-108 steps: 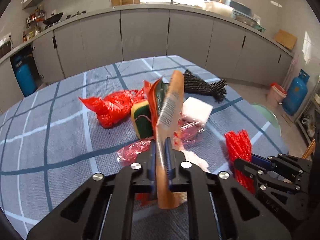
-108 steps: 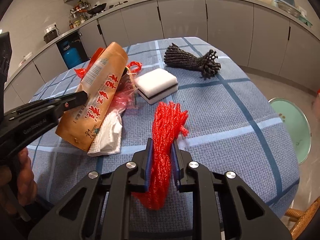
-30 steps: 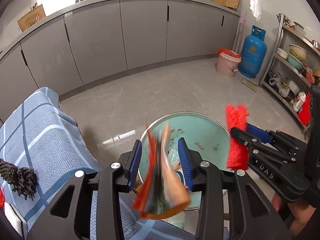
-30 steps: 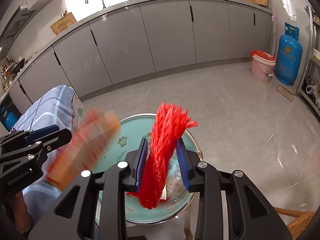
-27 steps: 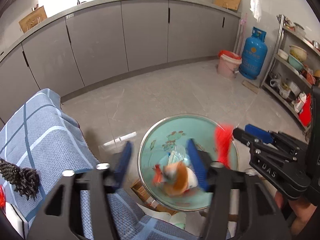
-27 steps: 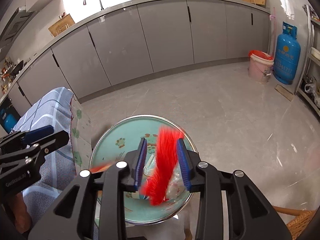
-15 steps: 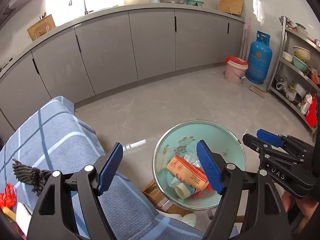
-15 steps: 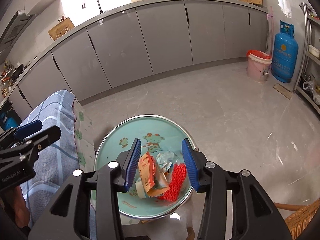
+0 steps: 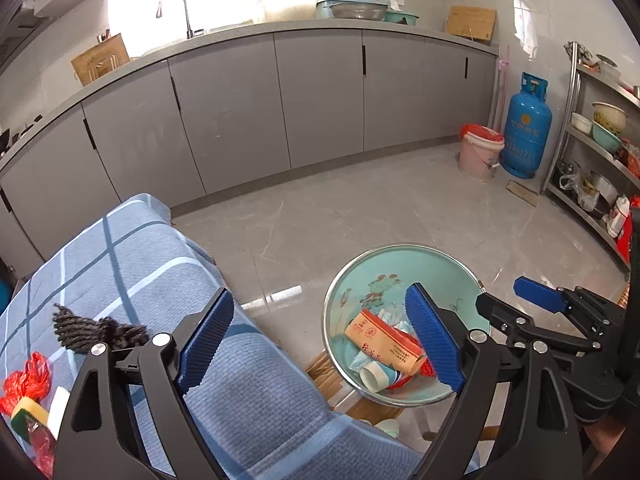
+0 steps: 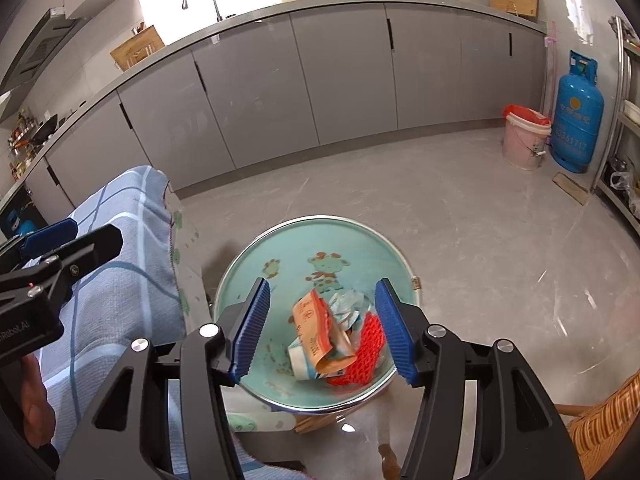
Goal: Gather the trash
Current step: 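Move both open grippers back over the table toward the remaining trash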
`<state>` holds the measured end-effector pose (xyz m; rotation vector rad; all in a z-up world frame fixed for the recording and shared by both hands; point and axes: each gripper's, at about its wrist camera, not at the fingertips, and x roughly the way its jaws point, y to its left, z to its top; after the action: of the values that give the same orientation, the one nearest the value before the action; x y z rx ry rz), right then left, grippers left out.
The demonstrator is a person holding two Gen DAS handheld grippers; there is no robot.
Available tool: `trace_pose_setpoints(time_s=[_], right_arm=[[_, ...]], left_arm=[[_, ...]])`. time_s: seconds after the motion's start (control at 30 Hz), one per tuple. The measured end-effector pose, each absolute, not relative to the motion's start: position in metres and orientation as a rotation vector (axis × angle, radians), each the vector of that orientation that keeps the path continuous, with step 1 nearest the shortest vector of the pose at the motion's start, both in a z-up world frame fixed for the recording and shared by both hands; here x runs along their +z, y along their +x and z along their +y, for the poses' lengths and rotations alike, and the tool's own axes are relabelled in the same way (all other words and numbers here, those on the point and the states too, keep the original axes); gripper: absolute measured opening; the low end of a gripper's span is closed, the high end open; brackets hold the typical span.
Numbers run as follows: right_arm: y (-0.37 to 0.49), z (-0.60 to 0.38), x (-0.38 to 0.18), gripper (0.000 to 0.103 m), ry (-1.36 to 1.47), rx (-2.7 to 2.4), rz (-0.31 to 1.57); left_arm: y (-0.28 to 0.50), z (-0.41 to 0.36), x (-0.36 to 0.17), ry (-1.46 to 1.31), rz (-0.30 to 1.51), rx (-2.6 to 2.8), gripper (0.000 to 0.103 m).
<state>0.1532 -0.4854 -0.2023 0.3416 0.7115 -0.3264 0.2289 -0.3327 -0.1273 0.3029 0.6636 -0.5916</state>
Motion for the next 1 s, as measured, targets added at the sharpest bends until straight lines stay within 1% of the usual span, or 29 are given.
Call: trace_pose_setpoints(time_s=[0.33,0.63,1.0], right_arm=[[0.161,-0.449,-0.192,0.056,0.323,-0.268,0.706],[0.163,-0.419,-0.186,0.060,0.300,-0.224,0.715],[0.166,-0.382,-0.180,0.061,0.271,-0.172,0.726]], left_arm=[[0.223,-0.306,-0.116,0.285,0.655,-0.559,0.086],[0.221,-0.275,-0.108,0.252,0.649,-0.526,0.087],[0.220,-0.232,-0.108,0.206,0.661,-0.481,0.087]])
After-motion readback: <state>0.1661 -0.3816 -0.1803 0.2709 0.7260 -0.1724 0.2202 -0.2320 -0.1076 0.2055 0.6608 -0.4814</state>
